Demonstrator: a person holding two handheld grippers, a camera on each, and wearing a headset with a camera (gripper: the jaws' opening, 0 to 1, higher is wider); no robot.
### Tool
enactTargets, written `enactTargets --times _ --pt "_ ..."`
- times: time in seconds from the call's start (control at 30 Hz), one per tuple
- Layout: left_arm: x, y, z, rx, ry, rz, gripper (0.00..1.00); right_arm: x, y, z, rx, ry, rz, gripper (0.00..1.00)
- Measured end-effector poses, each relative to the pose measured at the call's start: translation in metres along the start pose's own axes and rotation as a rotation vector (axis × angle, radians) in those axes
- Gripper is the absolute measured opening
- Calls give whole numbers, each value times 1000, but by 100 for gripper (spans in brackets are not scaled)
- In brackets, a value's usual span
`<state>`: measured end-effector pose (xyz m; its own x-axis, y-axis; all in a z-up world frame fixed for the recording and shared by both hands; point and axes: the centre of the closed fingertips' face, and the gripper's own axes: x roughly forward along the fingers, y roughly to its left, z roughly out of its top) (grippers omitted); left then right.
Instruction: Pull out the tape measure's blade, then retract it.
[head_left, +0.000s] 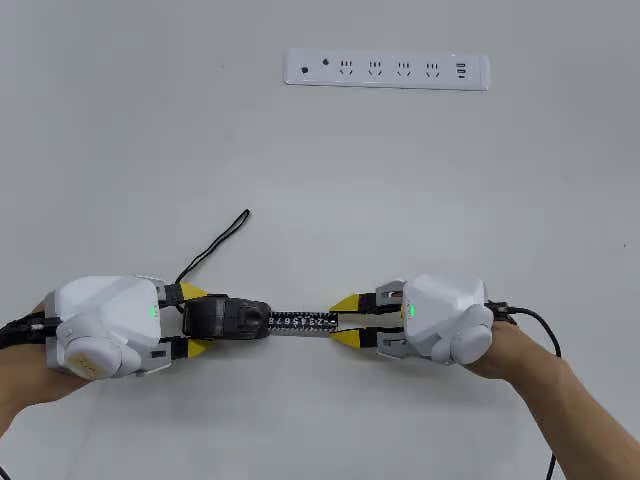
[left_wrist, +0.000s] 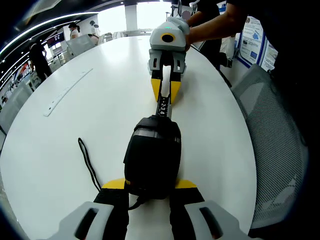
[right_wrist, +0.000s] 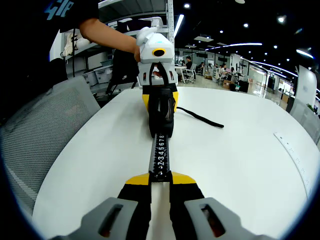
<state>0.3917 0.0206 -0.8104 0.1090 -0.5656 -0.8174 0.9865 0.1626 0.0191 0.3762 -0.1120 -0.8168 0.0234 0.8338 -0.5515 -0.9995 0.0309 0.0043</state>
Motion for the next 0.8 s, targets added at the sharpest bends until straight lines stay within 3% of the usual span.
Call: enactTargets --times 0.8 --pt "0 0 0 4 1 -1 28 -15 1 -11 11 10 3 11"
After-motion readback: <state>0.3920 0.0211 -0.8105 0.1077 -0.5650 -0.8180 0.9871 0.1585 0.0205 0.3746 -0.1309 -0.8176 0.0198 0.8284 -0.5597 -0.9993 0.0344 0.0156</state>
